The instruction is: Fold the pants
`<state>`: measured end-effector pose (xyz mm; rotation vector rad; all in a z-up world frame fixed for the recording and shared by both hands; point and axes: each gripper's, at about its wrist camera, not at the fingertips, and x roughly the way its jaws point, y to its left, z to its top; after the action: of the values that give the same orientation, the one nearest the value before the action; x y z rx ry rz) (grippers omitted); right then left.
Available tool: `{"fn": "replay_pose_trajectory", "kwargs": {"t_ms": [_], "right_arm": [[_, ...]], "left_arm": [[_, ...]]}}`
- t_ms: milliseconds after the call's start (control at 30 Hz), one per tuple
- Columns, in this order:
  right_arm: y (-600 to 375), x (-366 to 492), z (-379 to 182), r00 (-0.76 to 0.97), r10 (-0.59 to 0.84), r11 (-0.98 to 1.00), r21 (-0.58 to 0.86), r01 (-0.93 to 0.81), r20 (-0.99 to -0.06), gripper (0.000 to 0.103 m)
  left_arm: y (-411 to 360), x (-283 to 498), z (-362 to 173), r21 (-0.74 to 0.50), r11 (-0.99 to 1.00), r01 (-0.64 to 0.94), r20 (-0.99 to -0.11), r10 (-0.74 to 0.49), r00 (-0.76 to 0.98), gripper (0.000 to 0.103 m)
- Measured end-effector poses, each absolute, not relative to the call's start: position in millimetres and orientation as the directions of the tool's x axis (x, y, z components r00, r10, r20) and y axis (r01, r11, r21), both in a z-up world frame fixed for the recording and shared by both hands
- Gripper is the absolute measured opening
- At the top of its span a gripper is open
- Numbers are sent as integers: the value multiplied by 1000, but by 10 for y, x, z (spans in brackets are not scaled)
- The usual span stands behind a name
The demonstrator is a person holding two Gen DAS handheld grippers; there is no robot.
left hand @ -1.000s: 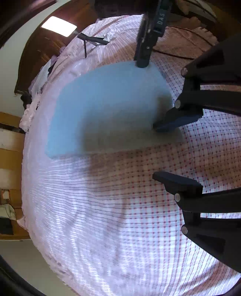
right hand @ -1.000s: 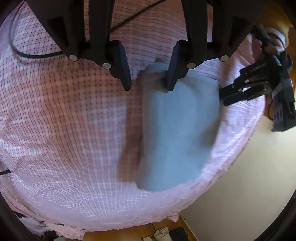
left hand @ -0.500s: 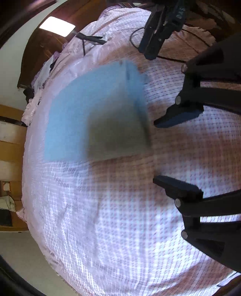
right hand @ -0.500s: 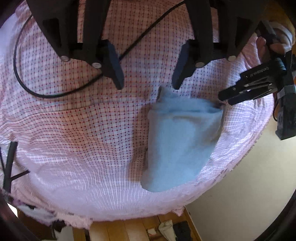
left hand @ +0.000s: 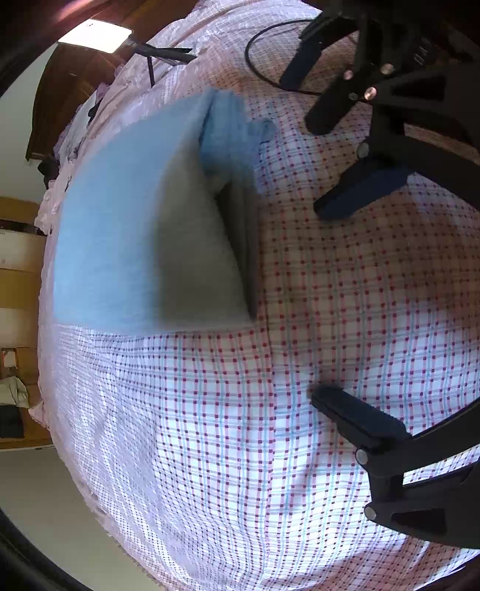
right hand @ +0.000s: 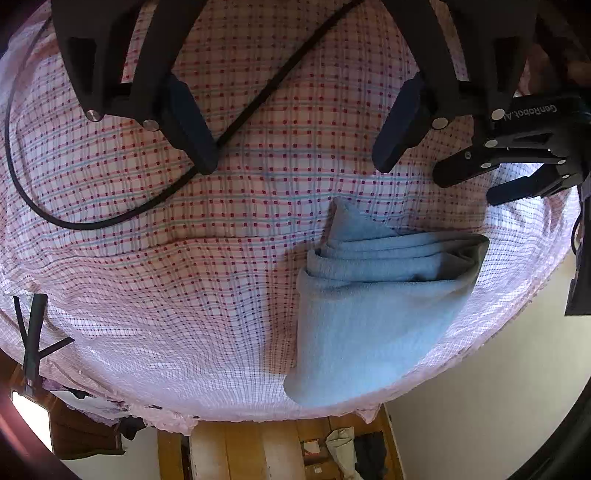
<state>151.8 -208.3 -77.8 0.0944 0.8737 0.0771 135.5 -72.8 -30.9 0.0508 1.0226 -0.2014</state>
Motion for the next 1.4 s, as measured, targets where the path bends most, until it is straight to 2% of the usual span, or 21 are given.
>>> {"fn": "replay_pose_trajectory", "kwargs": {"t_ms": [167,1233,1400], "right_arm": [[-1953,1491,-845,652,59,998,41,-43,-756,85],[-1882,1303,-902,698,40,999,37,-19,-715,85],[-1818,1292,-917,698,20,1000,8,-21,-715,89]], "left_arm": [[-695,1356,-305,-52,980,190,-851,-144,506,96],[-918,1395,-372,-26,985,169,-853,-110,510,96],[-909,1374,-390,-25,986,163,-848,-107,520,96]]}}
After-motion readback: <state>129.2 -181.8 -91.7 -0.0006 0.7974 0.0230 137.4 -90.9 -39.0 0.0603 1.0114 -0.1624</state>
